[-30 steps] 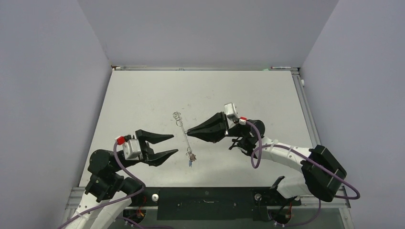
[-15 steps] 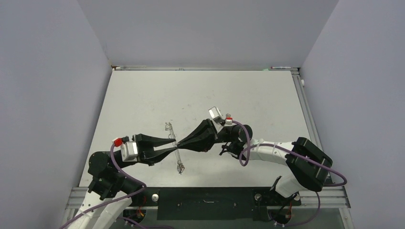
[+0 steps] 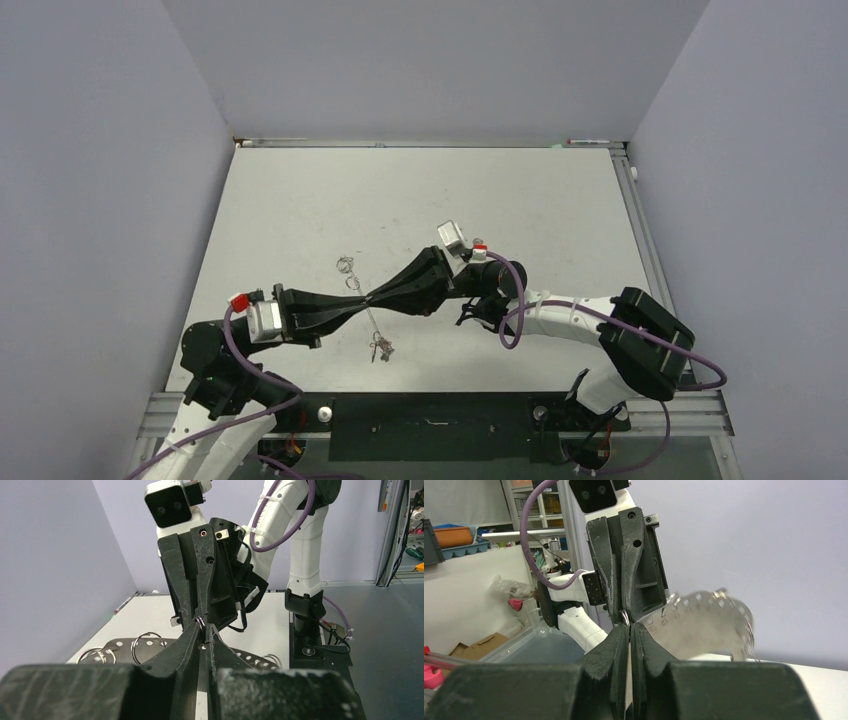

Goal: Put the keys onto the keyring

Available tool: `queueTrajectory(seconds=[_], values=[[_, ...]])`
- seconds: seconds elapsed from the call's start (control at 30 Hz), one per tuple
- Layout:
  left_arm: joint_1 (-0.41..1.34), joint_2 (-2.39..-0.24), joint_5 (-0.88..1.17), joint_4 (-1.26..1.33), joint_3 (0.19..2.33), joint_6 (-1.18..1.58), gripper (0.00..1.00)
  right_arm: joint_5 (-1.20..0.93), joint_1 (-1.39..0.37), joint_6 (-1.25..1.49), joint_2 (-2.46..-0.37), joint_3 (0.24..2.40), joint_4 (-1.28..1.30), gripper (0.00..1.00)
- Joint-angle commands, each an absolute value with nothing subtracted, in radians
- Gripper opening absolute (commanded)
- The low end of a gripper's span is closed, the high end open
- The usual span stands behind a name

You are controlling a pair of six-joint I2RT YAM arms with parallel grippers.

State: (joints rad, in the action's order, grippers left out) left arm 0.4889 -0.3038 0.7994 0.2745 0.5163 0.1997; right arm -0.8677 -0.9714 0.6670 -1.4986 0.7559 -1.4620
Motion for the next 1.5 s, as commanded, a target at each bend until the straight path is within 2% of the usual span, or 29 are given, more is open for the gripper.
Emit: queueTrajectory(seconds=[0.0, 0.3, 0.43, 0.53, 0.77, 0.93, 1.07, 1.23, 1.47], values=[[0.483, -0.314, 0.797, 0.248, 0.525, 0.194, 0.00, -0.843, -1.004, 0.663, -1.494, 0.820, -1.779, 0.05], [0.483, -0.324, 0.706, 0.134, 0.569, 0.140, 0.00, -0.904, -1.018, 0.682, -1.513, 0.840, -1.776, 0.07], [0.483, -0.336, 0.681, 0.081, 0.591, 0.113, 0.00, -0.952, -0.989, 0.649, -1.483, 0.827, -1.673, 0.31], [0.483, -0.341, 0.652, 0.051, 0.603, 0.092, 0.00, -1.007, -0.960, 0.555, -1.430, 0.824, -1.473, 0.38], [0.483, -0.356, 0.644, 0.033, 0.613, 0.085, 0.00, -1.084, -0.920, 0.241, -1.316, 0.879, -0.944, 0.41], [0.484, -0.368, 0.656, 0.028, 0.615, 0.080, 0.00, -0.995, -0.912, -0.110, -1.243, 0.972, -0.459, 0.44], [0.485, -0.376, 0.665, 0.028, 0.617, 0.080, 0.00, -0.954, -0.904, -0.240, -1.234, 1.056, -0.196, 0.43], [0.485, -0.383, 0.675, 0.031, 0.617, 0.082, 0.00, -0.906, -0.905, -0.341, -1.248, 1.101, -0.021, 0.42], [0.484, -0.395, 0.681, 0.036, 0.617, 0.087, 0.00, -0.913, -0.912, -0.364, -1.273, 1.121, 0.012, 0.33]])
